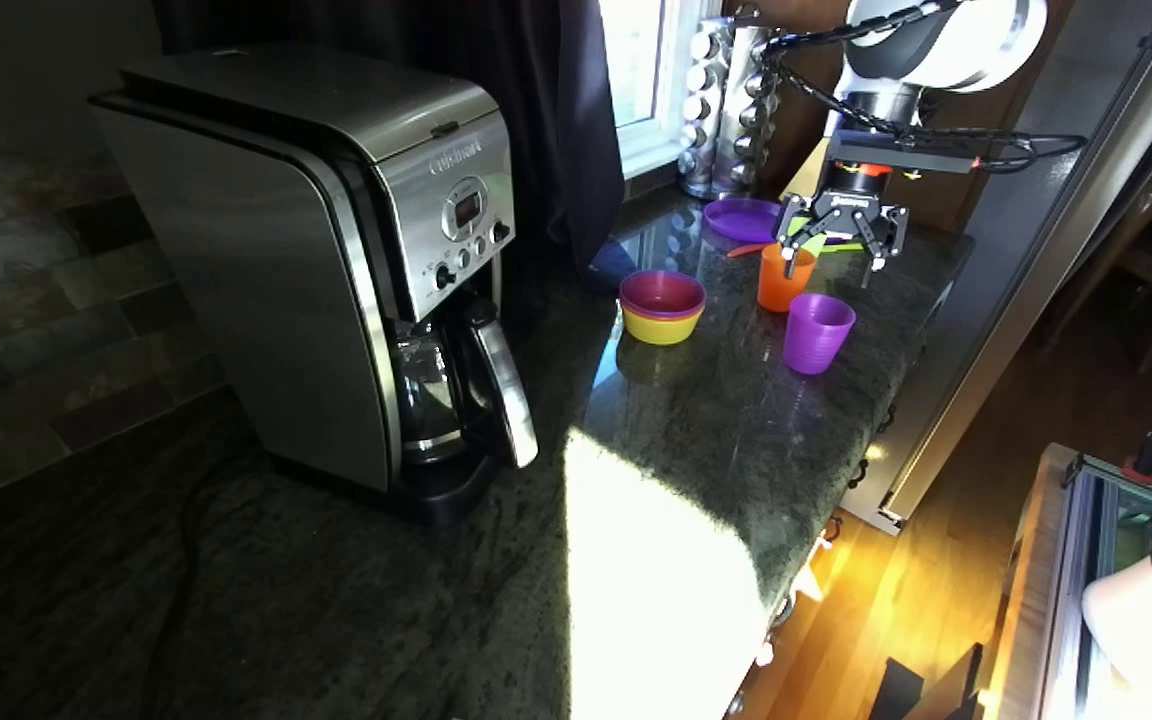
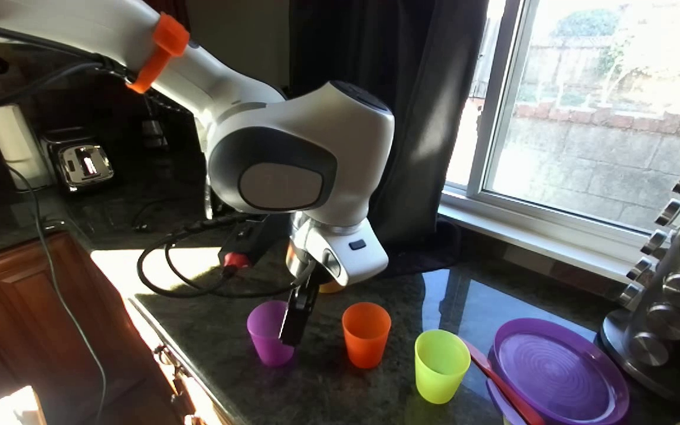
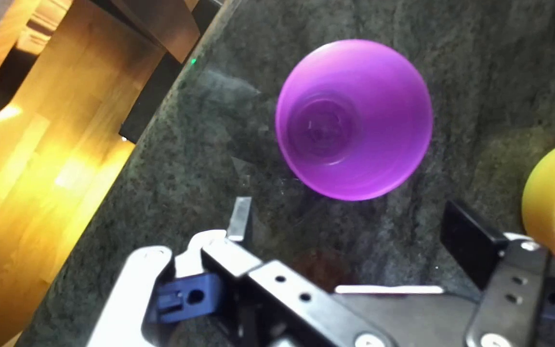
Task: Place the purple cup upside down.
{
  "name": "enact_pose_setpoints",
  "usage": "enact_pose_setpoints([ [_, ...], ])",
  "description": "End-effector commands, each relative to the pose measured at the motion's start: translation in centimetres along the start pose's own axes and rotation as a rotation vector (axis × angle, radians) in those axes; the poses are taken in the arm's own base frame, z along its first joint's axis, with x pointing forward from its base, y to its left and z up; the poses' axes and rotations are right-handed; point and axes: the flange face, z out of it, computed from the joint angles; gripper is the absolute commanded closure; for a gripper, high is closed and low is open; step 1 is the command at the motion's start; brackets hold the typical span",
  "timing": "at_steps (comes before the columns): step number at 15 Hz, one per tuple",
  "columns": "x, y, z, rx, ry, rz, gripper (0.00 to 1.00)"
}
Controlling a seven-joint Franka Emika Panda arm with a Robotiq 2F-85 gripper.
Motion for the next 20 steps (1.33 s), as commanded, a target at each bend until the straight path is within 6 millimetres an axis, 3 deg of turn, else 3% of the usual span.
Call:
enact_pose_setpoints([
  [1,1.7,-1.1,1.9,0.01,-0.027,0.196,0.0],
  [7,2.6,-0.8,4.6,0.018,-0.096,0.432,0.0],
  [20,3.6,-0.4,8.2,0.088,-0.217,0.354,0.0],
])
